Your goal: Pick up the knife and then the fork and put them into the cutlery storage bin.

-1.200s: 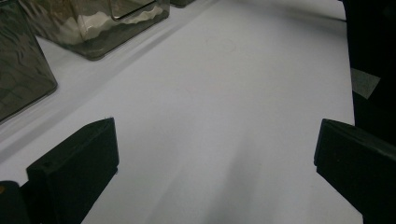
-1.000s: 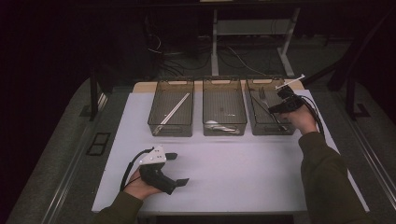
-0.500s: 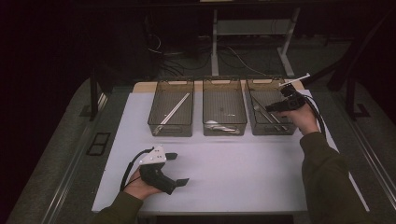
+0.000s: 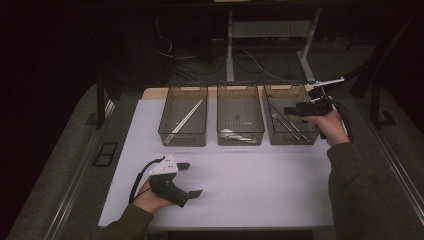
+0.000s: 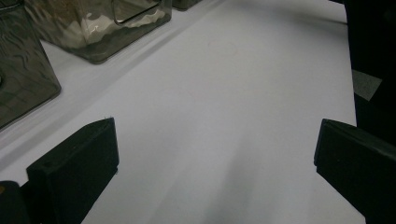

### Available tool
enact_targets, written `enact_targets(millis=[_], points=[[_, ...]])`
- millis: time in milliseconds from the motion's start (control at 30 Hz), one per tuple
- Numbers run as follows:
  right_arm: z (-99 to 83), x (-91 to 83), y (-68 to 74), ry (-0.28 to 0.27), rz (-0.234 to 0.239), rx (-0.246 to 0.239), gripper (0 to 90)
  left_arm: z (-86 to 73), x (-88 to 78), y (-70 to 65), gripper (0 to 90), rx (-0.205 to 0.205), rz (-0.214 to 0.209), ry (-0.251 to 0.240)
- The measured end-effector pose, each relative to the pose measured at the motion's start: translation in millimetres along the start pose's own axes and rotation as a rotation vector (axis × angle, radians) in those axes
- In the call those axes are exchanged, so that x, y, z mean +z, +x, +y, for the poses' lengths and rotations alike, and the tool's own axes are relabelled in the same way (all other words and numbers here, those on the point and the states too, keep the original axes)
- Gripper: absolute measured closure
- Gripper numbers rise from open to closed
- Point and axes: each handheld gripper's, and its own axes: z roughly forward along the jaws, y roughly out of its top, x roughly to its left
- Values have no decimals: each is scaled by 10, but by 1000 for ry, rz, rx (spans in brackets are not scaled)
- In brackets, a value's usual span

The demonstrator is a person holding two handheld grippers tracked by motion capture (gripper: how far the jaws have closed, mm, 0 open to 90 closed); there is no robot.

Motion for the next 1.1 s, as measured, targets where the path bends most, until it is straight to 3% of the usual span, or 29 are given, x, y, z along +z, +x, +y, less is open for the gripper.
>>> enact_targets(millis=[167,667,1100], points=[[-40,-30,94,-15,-44,-42,206,-1,-6,20,0,-3,3,-1],[-228,-190,307,-108,-5,-108,191,-17,-12,26,0,-6,6,-2],[-496,-317,508,-120,61,-155,191,-23,-12,28,0,-7,6,-2]])
